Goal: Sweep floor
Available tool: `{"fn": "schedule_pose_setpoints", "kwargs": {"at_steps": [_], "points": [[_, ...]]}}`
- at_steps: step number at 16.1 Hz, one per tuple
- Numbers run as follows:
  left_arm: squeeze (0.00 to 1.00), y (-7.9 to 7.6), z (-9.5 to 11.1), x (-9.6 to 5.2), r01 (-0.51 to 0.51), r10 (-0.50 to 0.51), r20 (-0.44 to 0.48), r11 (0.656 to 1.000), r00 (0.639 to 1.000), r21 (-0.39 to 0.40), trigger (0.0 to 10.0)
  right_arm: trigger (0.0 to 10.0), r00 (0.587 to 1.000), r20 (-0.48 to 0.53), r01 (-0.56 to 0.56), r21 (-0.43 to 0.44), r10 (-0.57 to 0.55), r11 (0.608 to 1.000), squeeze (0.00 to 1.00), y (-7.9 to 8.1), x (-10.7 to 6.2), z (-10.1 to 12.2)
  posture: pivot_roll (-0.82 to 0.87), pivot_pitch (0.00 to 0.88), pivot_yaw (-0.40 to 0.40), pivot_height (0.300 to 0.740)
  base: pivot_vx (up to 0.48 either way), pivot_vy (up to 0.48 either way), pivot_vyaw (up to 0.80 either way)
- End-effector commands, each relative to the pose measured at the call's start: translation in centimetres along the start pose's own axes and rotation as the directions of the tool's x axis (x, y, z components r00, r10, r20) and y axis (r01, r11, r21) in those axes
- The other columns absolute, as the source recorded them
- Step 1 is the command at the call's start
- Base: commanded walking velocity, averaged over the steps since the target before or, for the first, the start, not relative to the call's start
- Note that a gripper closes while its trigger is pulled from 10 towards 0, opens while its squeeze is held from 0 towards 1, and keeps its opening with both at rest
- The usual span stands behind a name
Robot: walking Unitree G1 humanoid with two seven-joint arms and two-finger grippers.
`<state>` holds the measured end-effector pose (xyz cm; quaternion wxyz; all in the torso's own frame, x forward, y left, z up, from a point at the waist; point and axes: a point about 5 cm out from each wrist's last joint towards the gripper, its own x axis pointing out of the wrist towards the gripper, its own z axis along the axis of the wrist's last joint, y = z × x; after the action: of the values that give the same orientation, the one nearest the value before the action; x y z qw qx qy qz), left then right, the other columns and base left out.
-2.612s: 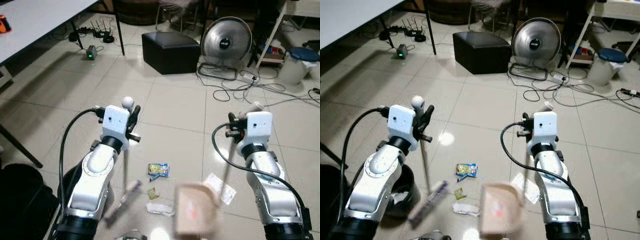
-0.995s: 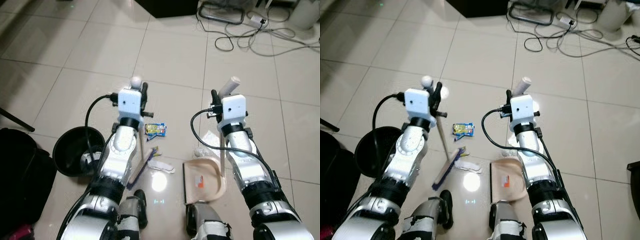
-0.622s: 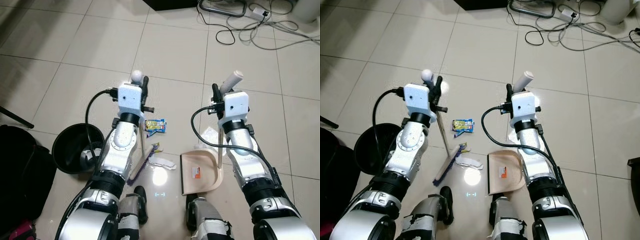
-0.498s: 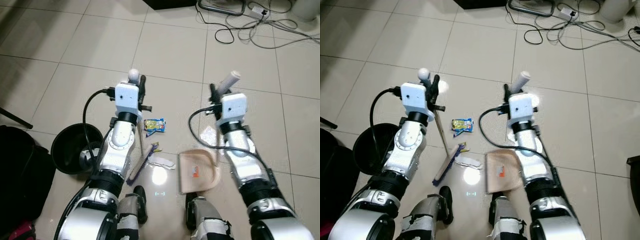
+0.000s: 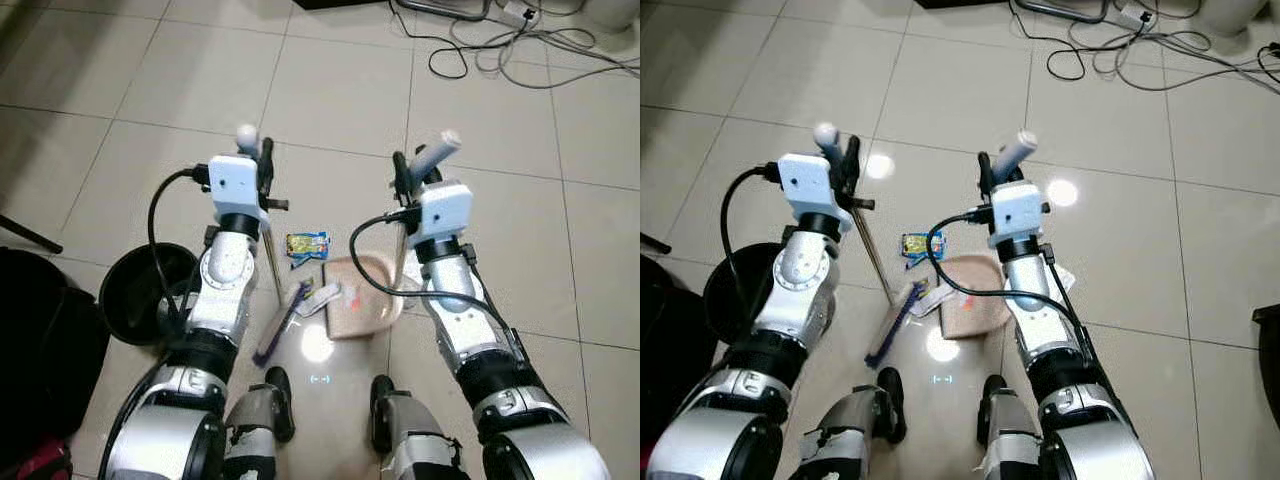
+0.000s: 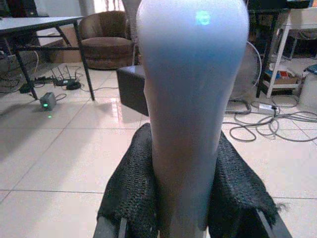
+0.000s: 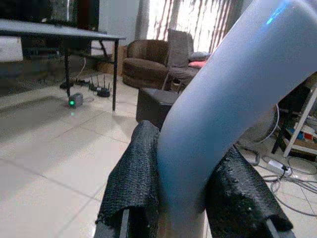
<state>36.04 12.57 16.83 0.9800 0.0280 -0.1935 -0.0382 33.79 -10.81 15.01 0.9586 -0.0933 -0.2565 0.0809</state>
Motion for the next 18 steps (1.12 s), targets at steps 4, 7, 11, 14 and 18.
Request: {"fn": "schedule_pose_setpoints", "kwargs": {"at_steps": [4, 7, 11, 14, 18], "points": [[0.0, 0.3, -0.7, -0.7, 0.043, -0.043, -0.015, 0.999, 0.999, 0.033, 10.0, 10.0, 1.0, -0.001, -0.017, -0.019, 0.017, 1.0, 0.0, -0.3, -1.3, -0.6, 0.05, 0.37, 0.005, 0.74, 0.0, 0.0, 0.0], [0.0, -0.1, -0.7, -0.7, 0.05, -0.05, -0.015, 0.999, 0.999, 0.02, 10.0, 10.0, 1.0, -0.024, -0.018, -0.046, 0.017, 0.999, 0.0, -0.1, -1.8, -1.2, 0.06, 0.361, 0.007, 0.74, 0.0, 0.0, 0.0], [0.0, -1.4, -0.5, -0.4, 0.03, -0.032, -0.025, 0.996, 0.999, -0.088, 10.0, 10.0, 0.997, -0.074, -0.002, -0.04, -0.001, 0.999, 0.0, 0.7, -1.7, -1.8, 0.06, 0.352, 0.005, 0.74, 0.0, 0.0, 0.0], [0.0, -2.8, 0.0, -0.3, 0.026, -0.036, -0.038, 0.968, 0.999, -0.25, 10.0, 10.0, 0.994, -0.106, 0.0, -0.034, -0.004, 0.999, 0.0, 1.3, -1.4, -2.0, 0.06, 0.347, 0.003, 0.74, 0.0, 0.0, 0.0], [0.0, -3.0, 2.7, 1.2, 0.024, -0.009, 0.039, 0.914, 0.999, -0.404, 10.0, 10.0, 0.991, -0.134, -0.005, -0.035, 0.0, 0.999, 0.0, 1.7, -1.4, -2.3, 0.06, 0.331, 0.002, 0.74, 0.0, 0.0, 0.0]]}}
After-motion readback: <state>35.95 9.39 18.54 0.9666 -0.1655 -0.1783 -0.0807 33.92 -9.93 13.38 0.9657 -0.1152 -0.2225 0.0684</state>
